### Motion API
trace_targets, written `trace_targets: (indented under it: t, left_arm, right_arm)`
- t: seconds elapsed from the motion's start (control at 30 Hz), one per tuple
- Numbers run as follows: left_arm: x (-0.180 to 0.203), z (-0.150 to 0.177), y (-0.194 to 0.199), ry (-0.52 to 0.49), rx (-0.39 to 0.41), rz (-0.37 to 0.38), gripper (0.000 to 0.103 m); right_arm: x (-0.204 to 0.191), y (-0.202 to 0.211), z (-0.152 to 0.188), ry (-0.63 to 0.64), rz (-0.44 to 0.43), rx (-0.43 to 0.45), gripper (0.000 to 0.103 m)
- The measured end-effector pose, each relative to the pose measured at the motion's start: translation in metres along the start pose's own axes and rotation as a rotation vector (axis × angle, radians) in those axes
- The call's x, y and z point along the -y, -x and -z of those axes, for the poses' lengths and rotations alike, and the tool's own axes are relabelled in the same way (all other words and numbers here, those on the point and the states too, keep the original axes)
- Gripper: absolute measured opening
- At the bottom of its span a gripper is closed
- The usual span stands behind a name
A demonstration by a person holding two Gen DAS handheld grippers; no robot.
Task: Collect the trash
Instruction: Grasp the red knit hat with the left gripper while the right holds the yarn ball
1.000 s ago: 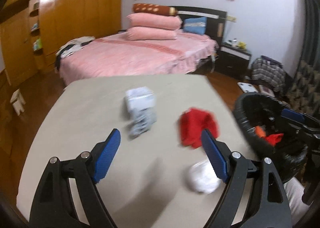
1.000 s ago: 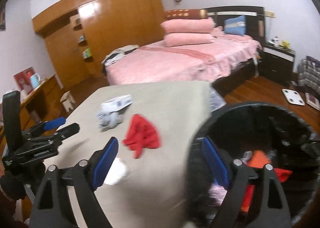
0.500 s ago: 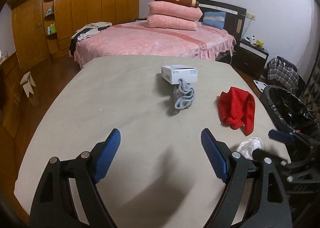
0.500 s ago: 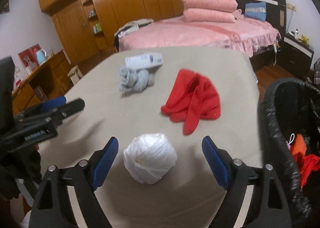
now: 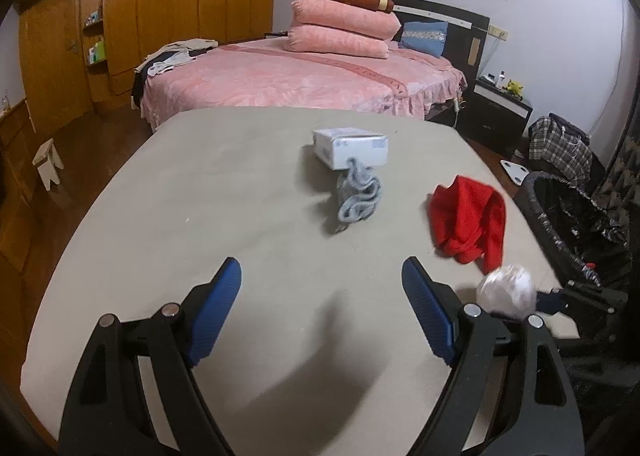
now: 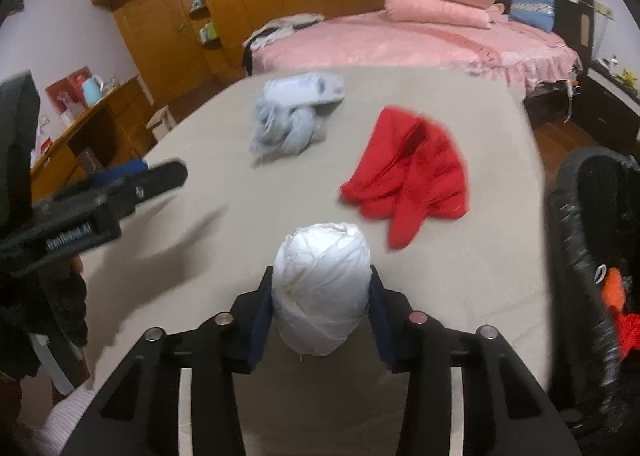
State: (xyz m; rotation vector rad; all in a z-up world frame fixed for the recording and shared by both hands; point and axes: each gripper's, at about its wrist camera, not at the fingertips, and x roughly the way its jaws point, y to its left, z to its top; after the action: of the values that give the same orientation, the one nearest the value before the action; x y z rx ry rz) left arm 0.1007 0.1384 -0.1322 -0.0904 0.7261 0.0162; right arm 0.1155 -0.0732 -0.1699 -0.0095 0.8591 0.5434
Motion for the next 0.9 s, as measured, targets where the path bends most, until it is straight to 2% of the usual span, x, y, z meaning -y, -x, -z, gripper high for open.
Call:
trace_targets:
  t: [0.3,0.43,0.67,0.9]
  left_arm:
    - [0.05,-0.035,-0.024,-0.036,0.026,0.091,0.079]
    - [0.081,-0.044,-0.048,-0.072,0.004,0.134,0.079]
    - [0.118,-0.045,-0.092,-0.093,-0.073,0.182,0.08]
    - [0.135,-0.039,-0.131,-0.098,-0.179,0.185,0.078]
  right_arm:
    - [0.053,0.033,-0.043,-0.063,0.171,0.122,0.043]
    - [0.081,0.042,-0.054,-0.107,0.215,0.148,0.043]
    - [0.108,0.041,-0.055,-0.16,0.239,0.139,0.043]
    - [0.122,0.039,-0.053,-0.19,0.232,0.136,0.043]
